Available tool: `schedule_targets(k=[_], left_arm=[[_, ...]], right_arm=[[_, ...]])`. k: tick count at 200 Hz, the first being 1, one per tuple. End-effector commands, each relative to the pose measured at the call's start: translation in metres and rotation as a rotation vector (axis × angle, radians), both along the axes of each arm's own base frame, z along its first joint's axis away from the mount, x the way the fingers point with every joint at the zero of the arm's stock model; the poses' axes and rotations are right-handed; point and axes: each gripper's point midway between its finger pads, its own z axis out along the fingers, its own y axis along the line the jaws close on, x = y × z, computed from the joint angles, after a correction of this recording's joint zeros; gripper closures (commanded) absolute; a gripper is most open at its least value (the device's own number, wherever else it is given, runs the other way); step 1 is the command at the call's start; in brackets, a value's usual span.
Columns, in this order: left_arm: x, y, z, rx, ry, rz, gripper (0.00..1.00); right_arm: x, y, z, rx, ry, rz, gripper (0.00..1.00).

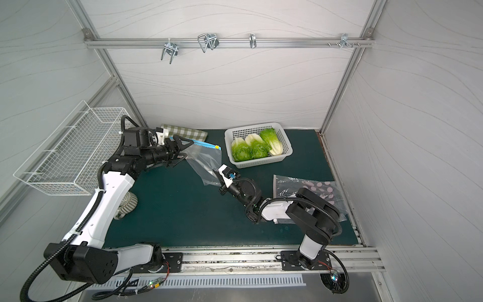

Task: Put the chinese cabbages into a zipper bag and zip it
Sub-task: Open the zipper of the food storage bag at the center of the board.

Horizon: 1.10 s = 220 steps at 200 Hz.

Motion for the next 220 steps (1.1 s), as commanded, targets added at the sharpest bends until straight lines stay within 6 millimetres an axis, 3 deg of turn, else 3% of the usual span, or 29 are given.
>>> schedule_targets(k=[1, 55, 120, 169, 220], left_arm=[[0.010, 0.000, 0.020, -0.003, -0.060, -0.005, 0.14], [0.016, 0.000, 0.003, 0.007, -0.020, -0.007, 0.22], [0.015, 0.001, -0.007, 0.019, -0.016, -0.011, 0.50], [0.022, -0.001, -0.016, -0.011, -0.003, -0.007, 0.56], [0.028, 0.000, -0.016, -0.013, -0.013, 0.015, 0.77]], right_arm=[[-0.004, -0.001, 0.007, 0.018, -0.051, -0.020, 1.00], [-0.003, 0.001, 0.002, -0.016, -0.078, -0.046, 1.00], [-0.003, 0.003, 0.002, -0.010, -0.070, -0.049, 1.00], [-0.007, 0.004, 0.001, -0.015, -0.072, -0.051, 1.00], [-0.013, 0.006, -0.008, -0.034, -0.046, -0.053, 0.99]])
